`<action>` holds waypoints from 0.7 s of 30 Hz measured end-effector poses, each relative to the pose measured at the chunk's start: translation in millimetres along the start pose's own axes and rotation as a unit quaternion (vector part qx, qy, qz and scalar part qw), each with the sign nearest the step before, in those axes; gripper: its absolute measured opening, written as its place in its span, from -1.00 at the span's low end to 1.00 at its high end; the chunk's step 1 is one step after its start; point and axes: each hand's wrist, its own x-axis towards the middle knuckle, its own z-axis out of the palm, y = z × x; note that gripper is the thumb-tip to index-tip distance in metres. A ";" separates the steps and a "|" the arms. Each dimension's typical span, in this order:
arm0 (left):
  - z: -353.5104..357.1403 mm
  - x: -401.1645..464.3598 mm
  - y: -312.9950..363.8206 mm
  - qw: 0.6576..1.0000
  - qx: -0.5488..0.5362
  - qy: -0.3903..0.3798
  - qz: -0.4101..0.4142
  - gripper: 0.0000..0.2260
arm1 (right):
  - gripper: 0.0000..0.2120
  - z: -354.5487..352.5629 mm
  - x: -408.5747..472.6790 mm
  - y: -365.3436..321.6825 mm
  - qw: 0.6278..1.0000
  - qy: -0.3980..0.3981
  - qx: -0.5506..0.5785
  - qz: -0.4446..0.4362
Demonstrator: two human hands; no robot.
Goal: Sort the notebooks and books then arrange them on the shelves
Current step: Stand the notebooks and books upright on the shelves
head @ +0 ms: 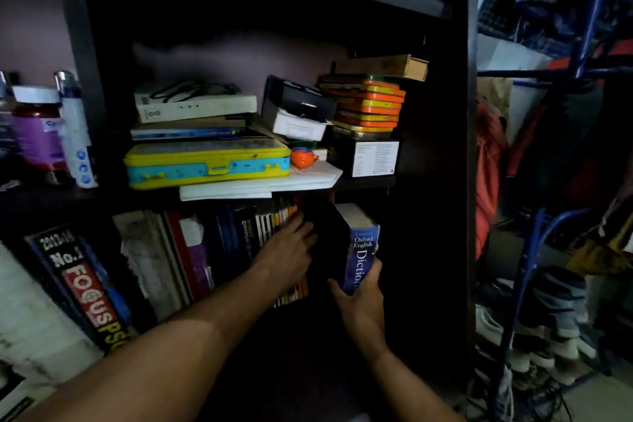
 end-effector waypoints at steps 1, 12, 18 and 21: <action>0.2 -2.3 -0.2 1.000 -0.009 0.006 -0.011 -0.67 | -0.28 9.7 5.8 -3.0 1.000 -0.018 -0.008 0.004; 32.6 -124.3 -3.0 0.905 -0.343 0.244 -0.063 -0.56 | -0.07 37.5 17.4 -5.1 0.994 -0.095 -0.020 -0.048; 87.6 -245.0 36.6 0.838 -0.511 0.097 -0.163 -0.54 | -0.11 34.7 3.6 -19.4 0.996 -0.091 -0.020 0.010; 96.6 -246.3 40.5 0.808 -0.549 0.076 -0.199 -0.58 | -0.16 34.9 4.7 -15.7 0.995 -0.096 -0.027 0.025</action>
